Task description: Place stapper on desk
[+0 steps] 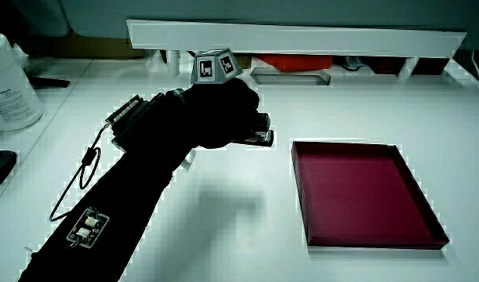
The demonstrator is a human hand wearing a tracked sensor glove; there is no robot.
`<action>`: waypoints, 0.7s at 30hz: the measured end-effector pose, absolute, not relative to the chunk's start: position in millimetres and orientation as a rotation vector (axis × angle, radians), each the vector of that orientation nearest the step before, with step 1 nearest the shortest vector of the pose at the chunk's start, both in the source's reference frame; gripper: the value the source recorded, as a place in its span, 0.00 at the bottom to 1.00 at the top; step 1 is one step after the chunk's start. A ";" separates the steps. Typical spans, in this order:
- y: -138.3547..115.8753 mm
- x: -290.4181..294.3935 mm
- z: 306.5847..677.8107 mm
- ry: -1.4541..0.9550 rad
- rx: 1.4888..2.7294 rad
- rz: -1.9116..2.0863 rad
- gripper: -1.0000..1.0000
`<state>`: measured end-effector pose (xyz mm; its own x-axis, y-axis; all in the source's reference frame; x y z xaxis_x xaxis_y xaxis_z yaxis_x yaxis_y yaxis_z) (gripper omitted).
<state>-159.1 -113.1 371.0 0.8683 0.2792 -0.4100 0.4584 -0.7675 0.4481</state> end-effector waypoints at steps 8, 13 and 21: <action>-115.4 -182.1 408.1 0.417 2.460 -0.399 0.50; -116.7 -189.9 432.2 0.356 2.420 -0.398 0.50; -116.3 -192.0 454.9 0.326 2.386 -0.348 0.50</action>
<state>-192.0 -116.3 454.9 0.9324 0.1384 -0.3338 0.3244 -0.7275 0.6046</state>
